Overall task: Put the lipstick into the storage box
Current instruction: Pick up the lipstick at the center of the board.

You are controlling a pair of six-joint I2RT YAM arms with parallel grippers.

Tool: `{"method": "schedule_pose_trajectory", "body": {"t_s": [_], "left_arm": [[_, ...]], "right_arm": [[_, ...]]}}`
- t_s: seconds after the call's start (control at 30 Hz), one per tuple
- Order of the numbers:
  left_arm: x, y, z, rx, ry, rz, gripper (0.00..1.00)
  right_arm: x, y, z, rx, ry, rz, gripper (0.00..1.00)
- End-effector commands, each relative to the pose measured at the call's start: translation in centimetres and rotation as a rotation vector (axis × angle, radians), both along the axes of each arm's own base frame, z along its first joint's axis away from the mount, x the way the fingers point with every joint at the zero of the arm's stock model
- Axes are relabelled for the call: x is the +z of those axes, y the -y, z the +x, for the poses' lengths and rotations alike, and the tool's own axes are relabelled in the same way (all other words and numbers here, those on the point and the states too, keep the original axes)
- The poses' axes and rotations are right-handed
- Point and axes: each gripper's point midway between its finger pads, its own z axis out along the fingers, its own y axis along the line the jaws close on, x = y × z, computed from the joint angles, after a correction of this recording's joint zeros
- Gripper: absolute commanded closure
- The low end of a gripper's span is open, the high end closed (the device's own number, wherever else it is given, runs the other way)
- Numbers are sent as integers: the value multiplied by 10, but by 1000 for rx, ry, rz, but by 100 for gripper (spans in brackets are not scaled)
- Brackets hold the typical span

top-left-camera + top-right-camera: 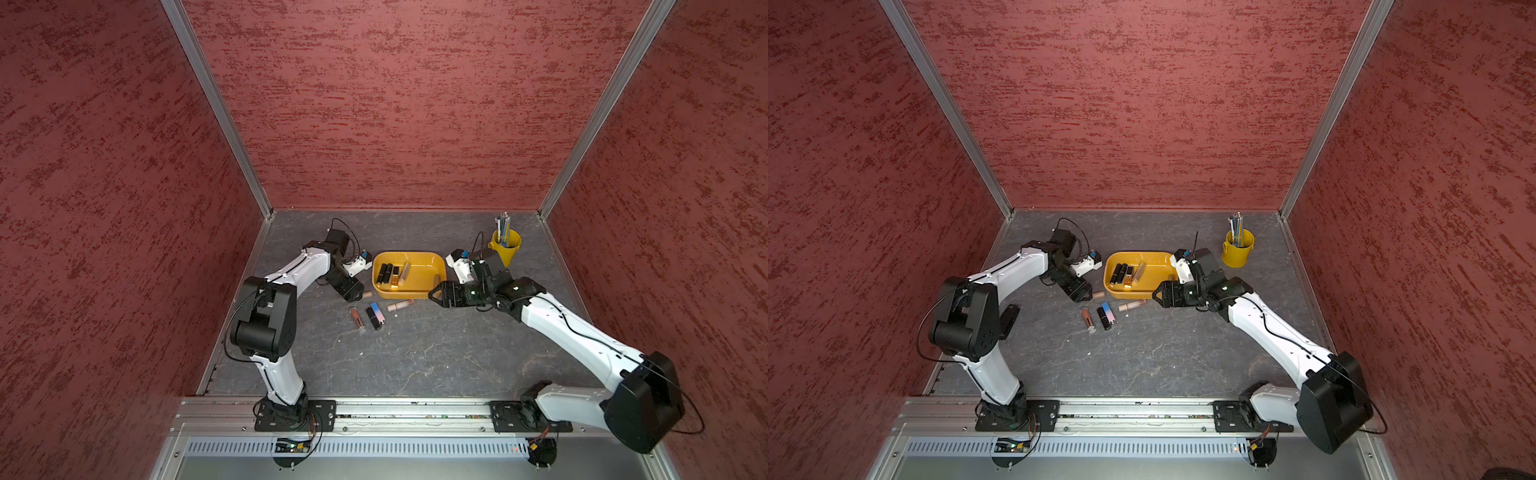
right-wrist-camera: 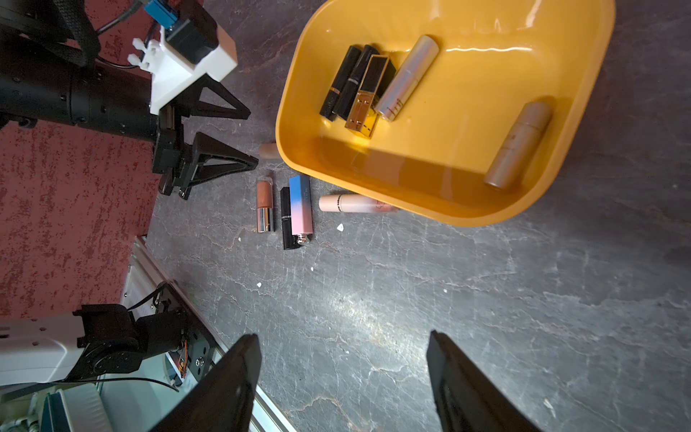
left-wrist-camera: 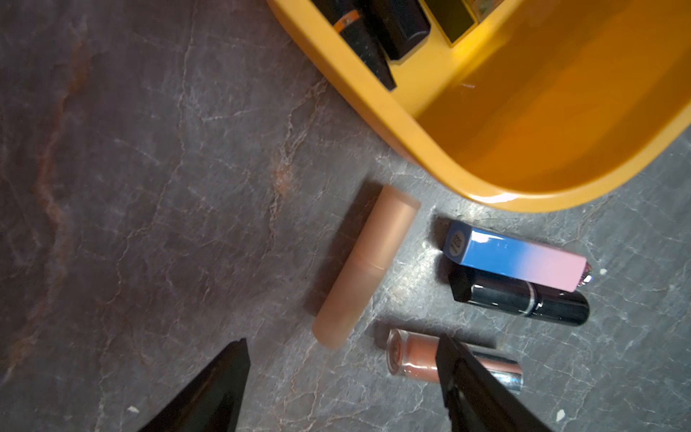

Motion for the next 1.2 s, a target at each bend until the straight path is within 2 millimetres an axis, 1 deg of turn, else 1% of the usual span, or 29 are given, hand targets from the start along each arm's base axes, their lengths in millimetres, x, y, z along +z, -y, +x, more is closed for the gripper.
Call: {"method": "schedule_pose_trajectory", "body": {"t_s": [0.0,0.3,0.43,0.63,0.97,1.07,1.17], "left_arm": [[1,4,14,-18,28,-17,20],[-18,4,14,-19,1,-7,23],[-24,4,14,-17,-6,-3,25],[-36,2,14,-13,-25,23,29],[-48,0,12,-9,-51,46,35],[-52,-1,11,-8,-59,57,39],[-56,-3,9,-7,-75,72,45]], "right_arm": [[11,-6,4,18,35,10,25],[10,-6,4,12,31,16,25],[10,-7,5,10,31,18,25],[9,-8,4,10,28,26,25],[10,-8,3,10,31,32,25],[10,-8,3,10,32,34,25],[11,-8,3,11,34,36,25]]}}
